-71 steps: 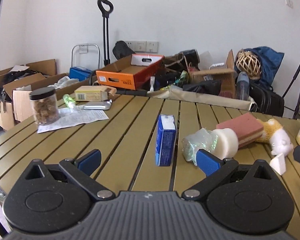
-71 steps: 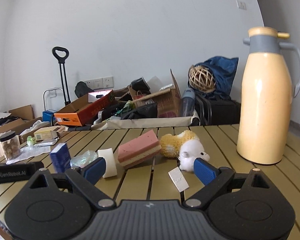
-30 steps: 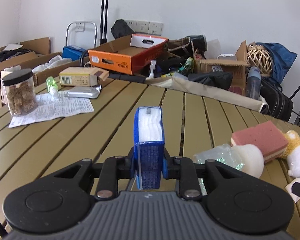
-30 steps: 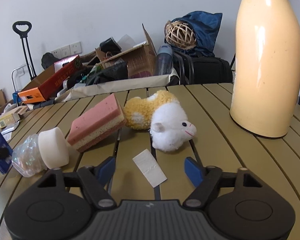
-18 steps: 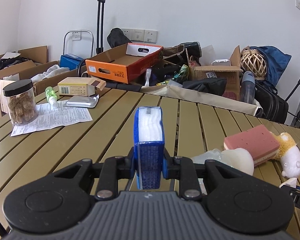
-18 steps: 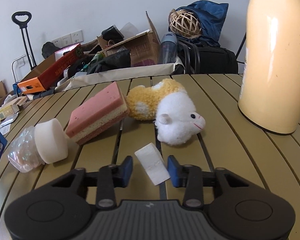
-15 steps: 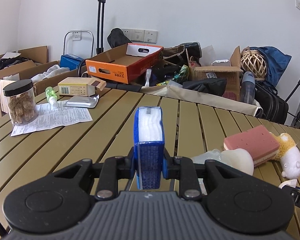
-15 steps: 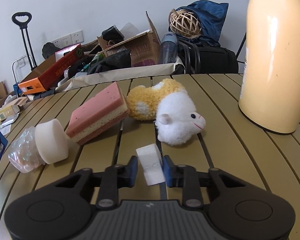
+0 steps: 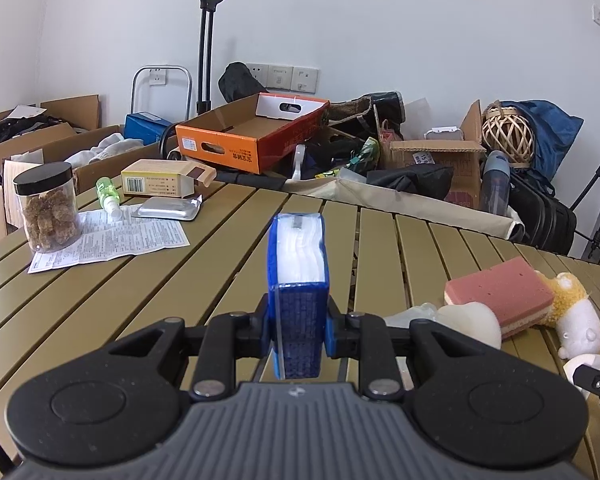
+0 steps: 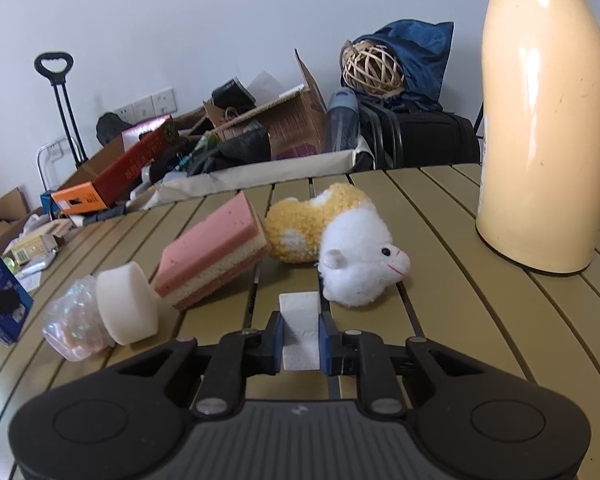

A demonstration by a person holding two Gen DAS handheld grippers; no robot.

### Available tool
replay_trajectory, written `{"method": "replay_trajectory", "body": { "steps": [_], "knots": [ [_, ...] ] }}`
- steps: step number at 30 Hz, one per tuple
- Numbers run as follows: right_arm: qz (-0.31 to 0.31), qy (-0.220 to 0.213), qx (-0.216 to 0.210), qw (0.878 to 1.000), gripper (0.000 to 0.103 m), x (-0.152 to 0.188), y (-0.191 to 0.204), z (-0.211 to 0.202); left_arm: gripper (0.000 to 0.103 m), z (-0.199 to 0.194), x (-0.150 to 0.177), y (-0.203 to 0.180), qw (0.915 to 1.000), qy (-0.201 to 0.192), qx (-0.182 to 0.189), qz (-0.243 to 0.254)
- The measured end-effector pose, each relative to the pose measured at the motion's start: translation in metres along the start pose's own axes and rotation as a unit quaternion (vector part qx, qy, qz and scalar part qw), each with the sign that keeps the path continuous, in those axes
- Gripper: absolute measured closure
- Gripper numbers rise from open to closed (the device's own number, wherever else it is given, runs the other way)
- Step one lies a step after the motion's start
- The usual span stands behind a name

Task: Collect trash
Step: 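Grasp the white eraser with the right tool while the left tool lifts the blue box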

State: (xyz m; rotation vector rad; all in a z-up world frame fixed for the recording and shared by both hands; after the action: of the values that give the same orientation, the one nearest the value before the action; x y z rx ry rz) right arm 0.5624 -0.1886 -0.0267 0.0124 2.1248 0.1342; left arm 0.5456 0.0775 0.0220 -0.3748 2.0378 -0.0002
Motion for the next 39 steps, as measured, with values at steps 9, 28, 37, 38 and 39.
{"method": "replay_trajectory", "body": {
  "steps": [9,28,37,38,39],
  "knots": [
    [0.010,-0.023,-0.025,0.999,0.086,0.006,0.000,-0.033,0.079,-0.029,0.004,-0.002,0.9997,-0.011,0.022,-0.003],
    [-0.025,-0.058,-0.081,0.995,0.086,0.049,0.029,-0.134,0.079,-0.131,0.051,0.000,0.9961,-0.028,0.083,-0.012],
    [-0.051,-0.056,-0.099,0.992,0.086,0.088,0.038,-0.175,0.079,-0.172,0.090,0.004,0.9951,-0.017,0.097,0.006],
    [-0.053,-0.056,-0.103,0.992,0.086,0.094,0.039,-0.180,0.079,-0.176,0.094,0.006,0.9952,-0.015,0.097,0.008],
    [-0.055,-0.055,-0.106,0.991,0.086,0.099,0.040,-0.184,0.079,-0.179,0.098,0.007,0.9952,-0.013,0.097,0.010]
  ]
}}
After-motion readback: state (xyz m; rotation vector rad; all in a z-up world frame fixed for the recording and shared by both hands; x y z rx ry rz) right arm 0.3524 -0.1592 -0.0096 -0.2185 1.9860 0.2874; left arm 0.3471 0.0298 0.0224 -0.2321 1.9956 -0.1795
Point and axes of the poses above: each gripper's, at about its wrist camera, not at the fingertips, and z roughly the way its jaws point, y to its left, x to its underside, the point moved 6 cm from there along z, roughly the way its jaws point, and after that the axes turned 4 degrees about -z, right-handed, at the moved point
